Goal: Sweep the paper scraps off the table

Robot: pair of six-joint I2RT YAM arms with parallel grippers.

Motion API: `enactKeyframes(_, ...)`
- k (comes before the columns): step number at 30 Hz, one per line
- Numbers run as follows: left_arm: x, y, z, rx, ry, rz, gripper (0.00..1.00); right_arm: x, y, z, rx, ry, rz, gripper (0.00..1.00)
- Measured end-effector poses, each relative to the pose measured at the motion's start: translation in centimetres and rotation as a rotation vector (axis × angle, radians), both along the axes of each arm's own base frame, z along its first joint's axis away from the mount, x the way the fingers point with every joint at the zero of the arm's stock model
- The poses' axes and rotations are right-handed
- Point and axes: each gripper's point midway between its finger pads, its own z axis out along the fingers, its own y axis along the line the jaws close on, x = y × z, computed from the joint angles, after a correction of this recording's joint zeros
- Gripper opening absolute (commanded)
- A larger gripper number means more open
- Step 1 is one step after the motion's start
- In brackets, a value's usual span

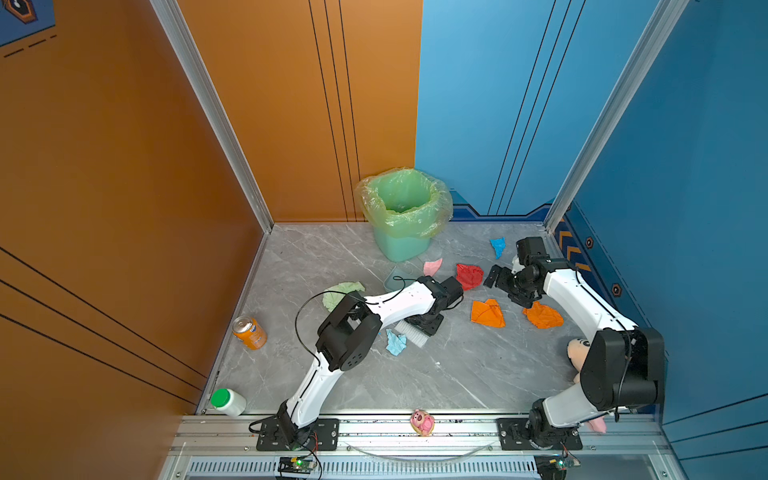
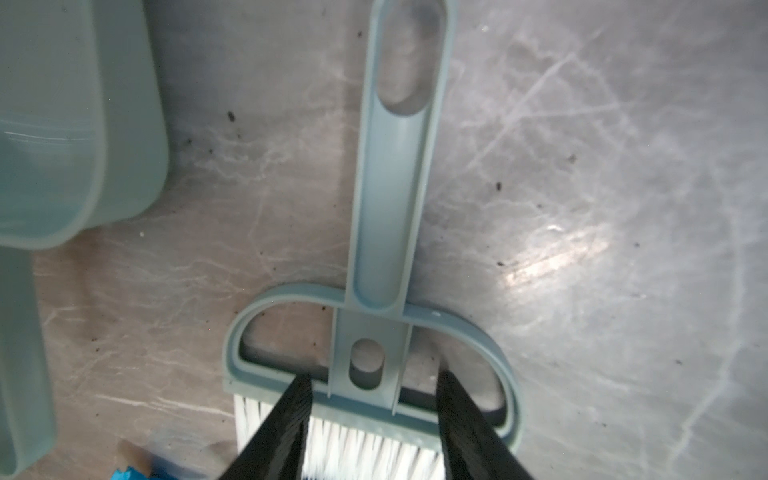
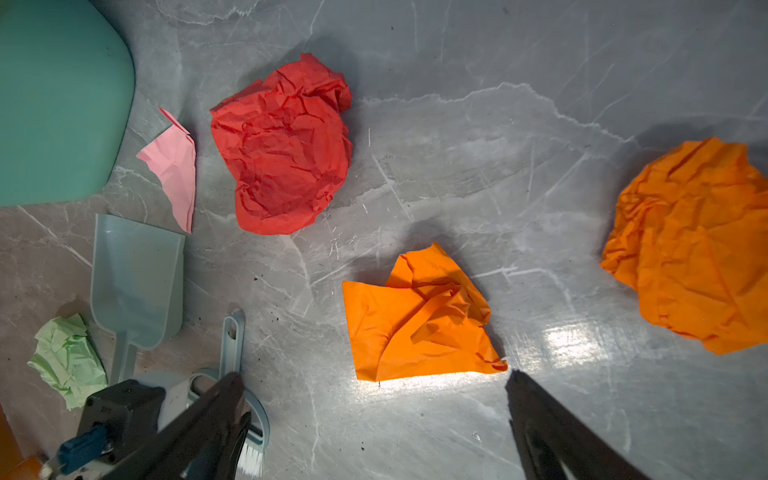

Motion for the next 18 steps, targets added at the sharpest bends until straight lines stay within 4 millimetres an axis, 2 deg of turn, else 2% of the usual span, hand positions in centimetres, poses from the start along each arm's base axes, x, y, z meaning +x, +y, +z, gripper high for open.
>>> enactKeyframes(18, 0.56, 0.58, -0.01, -0.007, 0.017, 0.006, 0.54, 0.04, 0.0, 0.05, 0.0, -0.002, 0.0, 1.0)
